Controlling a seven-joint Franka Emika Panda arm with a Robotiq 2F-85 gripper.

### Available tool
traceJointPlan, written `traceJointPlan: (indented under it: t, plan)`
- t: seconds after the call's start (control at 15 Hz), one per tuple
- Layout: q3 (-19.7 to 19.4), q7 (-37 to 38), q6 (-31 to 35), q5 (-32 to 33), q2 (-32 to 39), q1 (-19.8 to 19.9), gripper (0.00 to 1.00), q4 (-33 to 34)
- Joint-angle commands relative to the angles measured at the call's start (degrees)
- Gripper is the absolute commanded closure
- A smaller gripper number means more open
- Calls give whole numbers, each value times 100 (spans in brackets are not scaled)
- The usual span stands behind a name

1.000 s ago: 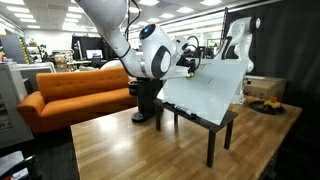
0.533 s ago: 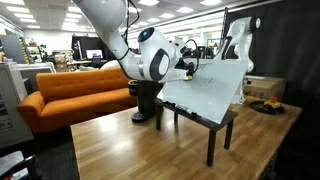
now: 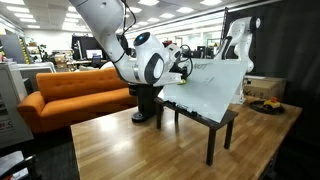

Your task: Use the eraser to clean the whiteboard

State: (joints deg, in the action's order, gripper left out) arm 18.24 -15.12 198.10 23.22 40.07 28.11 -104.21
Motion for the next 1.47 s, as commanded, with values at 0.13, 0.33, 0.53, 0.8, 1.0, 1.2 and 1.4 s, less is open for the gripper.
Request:
traceJointPlan:
  t: [0.13, 0.33, 0.53, 0.8, 1.0, 1.2, 1.4]
  plan:
    - [-61, -255, 0, -111, -4, -122, 73, -83]
    - [-83, -255, -1, -171, -18, -85, 73, 17]
    - [-161, -249, -2, -316, -30, -80, 73, 138]
    - [-432, -247, -3, -666, -140, -150, 73, 267]
    - [-732, -237, -3, -1004, -186, -263, 73, 343]
    - [-1311, 203, -3, -982, -250, -572, 73, 357]
    - [-1786, 355, -7, -1102, -284, -897, 73, 319]
